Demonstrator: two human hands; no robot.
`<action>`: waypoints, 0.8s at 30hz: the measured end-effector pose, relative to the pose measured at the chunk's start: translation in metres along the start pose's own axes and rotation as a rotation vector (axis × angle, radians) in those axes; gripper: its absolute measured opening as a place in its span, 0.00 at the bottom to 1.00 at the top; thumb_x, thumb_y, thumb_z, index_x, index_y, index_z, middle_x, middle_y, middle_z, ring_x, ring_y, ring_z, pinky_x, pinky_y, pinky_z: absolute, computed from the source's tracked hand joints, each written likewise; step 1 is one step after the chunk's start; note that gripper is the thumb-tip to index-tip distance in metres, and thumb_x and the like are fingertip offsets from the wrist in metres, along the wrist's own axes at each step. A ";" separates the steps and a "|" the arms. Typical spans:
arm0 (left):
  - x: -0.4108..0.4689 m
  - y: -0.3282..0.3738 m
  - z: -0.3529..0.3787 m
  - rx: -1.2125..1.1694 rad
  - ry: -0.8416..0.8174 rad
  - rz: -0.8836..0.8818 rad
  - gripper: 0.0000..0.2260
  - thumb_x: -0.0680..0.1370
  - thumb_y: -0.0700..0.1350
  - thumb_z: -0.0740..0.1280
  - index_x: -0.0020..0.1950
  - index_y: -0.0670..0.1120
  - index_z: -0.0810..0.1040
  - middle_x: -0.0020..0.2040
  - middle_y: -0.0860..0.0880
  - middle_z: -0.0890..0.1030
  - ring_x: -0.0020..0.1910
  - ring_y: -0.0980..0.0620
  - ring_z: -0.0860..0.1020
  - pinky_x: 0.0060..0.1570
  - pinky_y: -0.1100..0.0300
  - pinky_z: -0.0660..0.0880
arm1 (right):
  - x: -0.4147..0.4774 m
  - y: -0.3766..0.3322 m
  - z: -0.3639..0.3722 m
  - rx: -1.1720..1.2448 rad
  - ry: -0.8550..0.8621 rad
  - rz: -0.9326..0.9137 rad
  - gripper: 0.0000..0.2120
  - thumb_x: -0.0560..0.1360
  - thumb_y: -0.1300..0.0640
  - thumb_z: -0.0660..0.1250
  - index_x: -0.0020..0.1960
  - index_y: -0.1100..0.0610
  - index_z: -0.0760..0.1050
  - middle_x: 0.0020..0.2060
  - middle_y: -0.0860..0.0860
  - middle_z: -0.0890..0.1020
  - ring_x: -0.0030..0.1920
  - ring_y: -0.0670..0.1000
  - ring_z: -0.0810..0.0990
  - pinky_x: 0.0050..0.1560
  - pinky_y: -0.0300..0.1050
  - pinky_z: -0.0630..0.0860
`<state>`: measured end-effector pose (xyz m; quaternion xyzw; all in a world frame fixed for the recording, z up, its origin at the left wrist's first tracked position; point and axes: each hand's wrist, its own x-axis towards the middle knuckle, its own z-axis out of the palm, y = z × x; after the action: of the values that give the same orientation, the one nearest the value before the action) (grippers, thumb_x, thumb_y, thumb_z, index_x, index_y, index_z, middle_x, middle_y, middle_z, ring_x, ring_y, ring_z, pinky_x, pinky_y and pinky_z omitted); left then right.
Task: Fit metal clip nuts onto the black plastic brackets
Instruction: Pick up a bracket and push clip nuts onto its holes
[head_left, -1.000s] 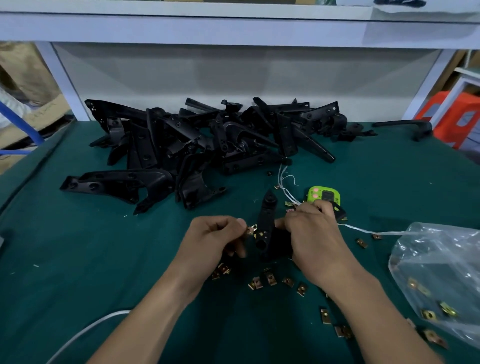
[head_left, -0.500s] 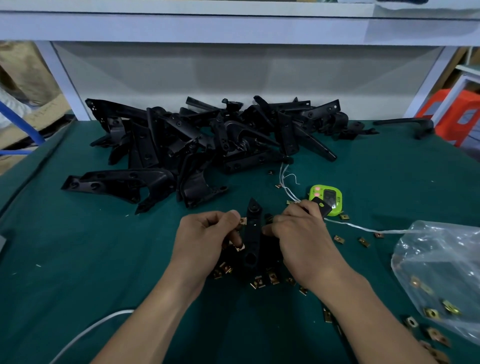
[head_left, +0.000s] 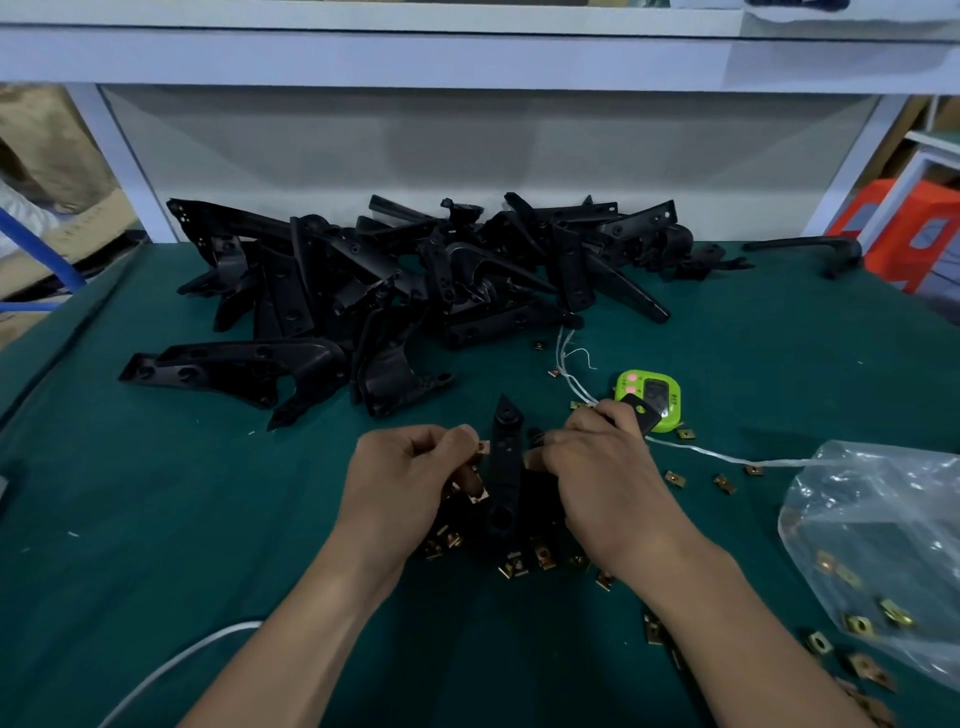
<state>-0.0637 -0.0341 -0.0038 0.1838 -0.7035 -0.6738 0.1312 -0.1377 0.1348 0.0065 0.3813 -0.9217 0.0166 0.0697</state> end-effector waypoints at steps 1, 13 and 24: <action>-0.001 0.000 0.000 0.008 -0.032 0.010 0.18 0.77 0.52 0.72 0.33 0.41 0.82 0.29 0.43 0.80 0.30 0.46 0.75 0.34 0.51 0.72 | 0.000 0.000 0.000 0.004 -0.003 -0.015 0.18 0.67 0.66 0.64 0.46 0.44 0.81 0.36 0.41 0.77 0.48 0.49 0.72 0.59 0.45 0.55; -0.002 0.003 0.000 -0.037 -0.032 -0.029 0.19 0.76 0.55 0.71 0.31 0.43 0.81 0.29 0.44 0.79 0.32 0.45 0.72 0.36 0.50 0.69 | 0.001 -0.001 0.003 0.023 0.037 -0.042 0.17 0.64 0.67 0.66 0.38 0.45 0.76 0.34 0.42 0.76 0.45 0.49 0.71 0.58 0.45 0.57; -0.002 0.003 -0.008 0.062 -0.118 0.102 0.18 0.76 0.52 0.71 0.30 0.44 0.81 0.27 0.44 0.79 0.31 0.46 0.72 0.36 0.54 0.69 | -0.001 -0.006 0.002 -0.034 0.021 -0.086 0.15 0.63 0.67 0.66 0.37 0.46 0.76 0.34 0.43 0.78 0.42 0.49 0.70 0.54 0.46 0.58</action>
<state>-0.0587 -0.0408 -0.0004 0.1116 -0.7389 -0.6539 0.1179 -0.1327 0.1312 0.0037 0.4190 -0.9039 0.0020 0.0865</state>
